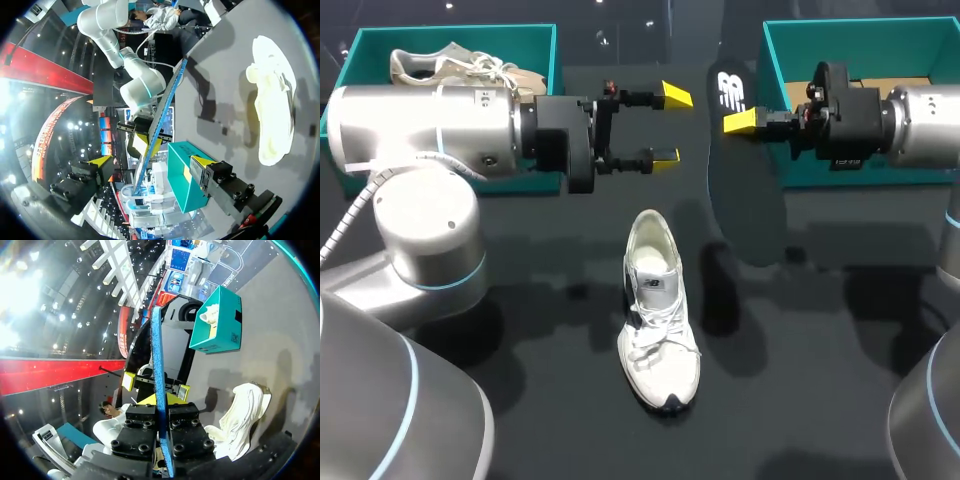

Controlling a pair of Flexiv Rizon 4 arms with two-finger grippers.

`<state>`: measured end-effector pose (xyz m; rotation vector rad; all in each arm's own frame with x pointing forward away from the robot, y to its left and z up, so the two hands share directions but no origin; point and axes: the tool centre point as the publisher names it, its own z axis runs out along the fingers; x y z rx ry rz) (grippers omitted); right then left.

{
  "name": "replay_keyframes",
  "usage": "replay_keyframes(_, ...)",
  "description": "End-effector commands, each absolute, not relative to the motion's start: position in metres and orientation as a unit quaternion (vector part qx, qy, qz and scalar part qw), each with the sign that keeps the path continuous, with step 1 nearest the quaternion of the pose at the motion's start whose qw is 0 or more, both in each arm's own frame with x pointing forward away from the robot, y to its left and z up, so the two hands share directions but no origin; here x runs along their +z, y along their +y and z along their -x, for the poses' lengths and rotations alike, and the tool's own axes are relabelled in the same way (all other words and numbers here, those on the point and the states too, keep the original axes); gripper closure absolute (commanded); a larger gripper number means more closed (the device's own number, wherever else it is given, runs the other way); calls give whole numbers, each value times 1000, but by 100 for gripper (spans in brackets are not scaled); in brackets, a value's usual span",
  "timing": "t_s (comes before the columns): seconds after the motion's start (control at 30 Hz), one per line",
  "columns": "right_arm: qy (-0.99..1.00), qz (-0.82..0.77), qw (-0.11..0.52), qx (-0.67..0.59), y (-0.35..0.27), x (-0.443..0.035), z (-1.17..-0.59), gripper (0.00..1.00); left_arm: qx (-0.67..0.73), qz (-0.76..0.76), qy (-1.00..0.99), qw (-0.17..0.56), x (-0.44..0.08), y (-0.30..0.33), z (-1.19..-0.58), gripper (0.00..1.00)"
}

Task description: Take the shoe out of the shoebox, open the shoe tongue, remove and reinsert the insole, then place the shoe into the shoebox

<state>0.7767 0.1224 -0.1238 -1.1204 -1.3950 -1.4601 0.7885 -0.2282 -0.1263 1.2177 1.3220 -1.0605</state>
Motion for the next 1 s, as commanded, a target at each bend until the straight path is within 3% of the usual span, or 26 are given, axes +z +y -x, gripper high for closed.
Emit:
replay_keyframes(0.03,-532,467,430,-560,135,-129,-787,100,-445,-504,546,500,-131,-235,-788,0)
replay_keyframes(0.1,-516,477,442,-557,140,-130,-793,100,-451,-504,545,496,-133,-237,-787,2)
replay_keyframes(0.23,-505,494,459,-539,149,-135,-804,100,-458,-502,548,488,-137,-242,-786,16)
replay_keyframes(0.4,-485,515,466,-531,152,-141,-813,100,-464,-499,550,483,-141,-245,-785,13)
replay_keyframes(0.7,-463,537,474,-522,156,-142,-813,100,-458,-491,556,489,-147,-249,-784,42)
replay_keyframes(1.0,-451,546,477,-520,161,-144,-811,100,-450,-490,559,496,-152,-253,-787,55)
